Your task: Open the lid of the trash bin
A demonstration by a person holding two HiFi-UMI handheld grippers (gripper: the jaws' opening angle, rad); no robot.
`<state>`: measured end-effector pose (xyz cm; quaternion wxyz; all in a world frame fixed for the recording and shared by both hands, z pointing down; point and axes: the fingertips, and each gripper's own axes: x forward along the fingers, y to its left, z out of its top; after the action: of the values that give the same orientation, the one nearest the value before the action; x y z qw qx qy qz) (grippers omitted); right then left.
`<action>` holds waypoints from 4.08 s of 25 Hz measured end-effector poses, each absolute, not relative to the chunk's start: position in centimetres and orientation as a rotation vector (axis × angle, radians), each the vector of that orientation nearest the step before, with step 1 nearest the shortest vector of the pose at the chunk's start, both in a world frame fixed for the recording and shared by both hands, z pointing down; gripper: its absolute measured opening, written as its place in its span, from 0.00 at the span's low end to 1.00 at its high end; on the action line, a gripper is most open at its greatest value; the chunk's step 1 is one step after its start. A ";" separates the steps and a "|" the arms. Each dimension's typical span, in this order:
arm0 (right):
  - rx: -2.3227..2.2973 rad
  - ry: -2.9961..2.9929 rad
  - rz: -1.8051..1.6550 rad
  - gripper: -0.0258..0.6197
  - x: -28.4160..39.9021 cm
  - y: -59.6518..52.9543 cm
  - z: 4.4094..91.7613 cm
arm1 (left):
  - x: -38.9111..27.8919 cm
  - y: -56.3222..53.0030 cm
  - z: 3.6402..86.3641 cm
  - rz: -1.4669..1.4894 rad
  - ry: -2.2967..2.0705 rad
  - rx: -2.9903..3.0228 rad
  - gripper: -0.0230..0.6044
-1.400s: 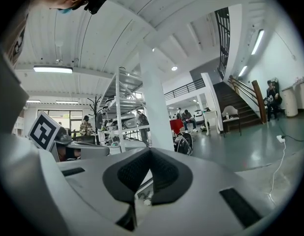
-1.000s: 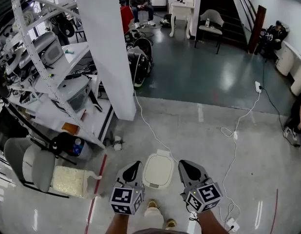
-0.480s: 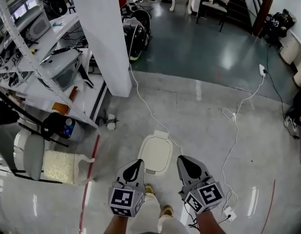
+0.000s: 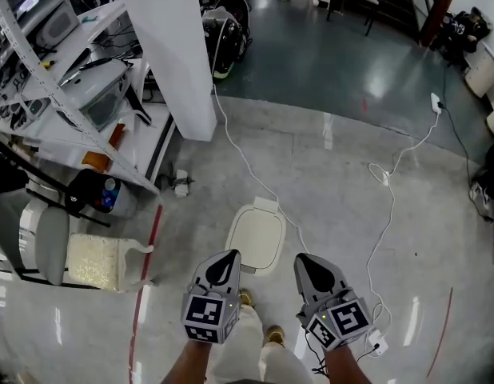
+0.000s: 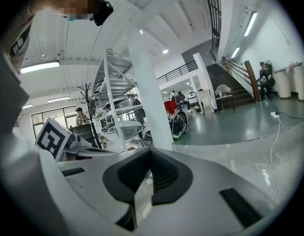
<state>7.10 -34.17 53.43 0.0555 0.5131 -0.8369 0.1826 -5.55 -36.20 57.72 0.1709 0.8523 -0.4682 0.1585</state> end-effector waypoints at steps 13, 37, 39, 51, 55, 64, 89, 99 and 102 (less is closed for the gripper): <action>1.549 -2.522 0.587 0.09 6.4 -34.3 55.3 | -5.5 -41.2 71.9 0.618 -1.194 2.158 0.03; 1.520 -2.434 0.679 0.09 8.0 -32.4 63.3 | -5.5 -31.7 97.7 1.013 -0.968 1.699 0.03; 1.521 -2.430 0.688 0.09 8.0 -32.3 63.6 | -5.4 -31.8 98.1 1.013 -0.961 1.710 0.03; 1.505 -2.418 0.726 0.09 7.3 -31.7 65.3 | -5.5 -31.5 98.8 0.999 -0.975 1.732 0.04; 1.501 -2.412 0.743 0.09 7.0 -31.3 65.6 | -5.4 -31.5 98.8 0.994 -0.979 1.746 0.04; 1.487 -2.410 0.751 0.09 6.3 -30.7 66.1 | -5.4 -31.7 98.9 0.978 -1.004 1.788 0.04; 1.506 -2.443 0.722 0.09 6.6 -31.0 64.0 | -5.9 -32.0 95.9 0.905 -1.048 1.734 0.03; 1.525 -2.517 0.673 0.09 7.7 -31.1 56.0 | -5.4 -35.1 81.9 0.799 -1.081 1.819 0.03; 1.509 -2.580 0.631 0.09 8.0 -30.4 52.2 | -4.9 -37.0 74.4 0.736 -1.132 1.907 0.03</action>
<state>8.04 -30.38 52.16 0.0433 0.4934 -0.8439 0.2064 -4.91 -36.96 74.41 0.3916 0.7509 -0.4458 0.2900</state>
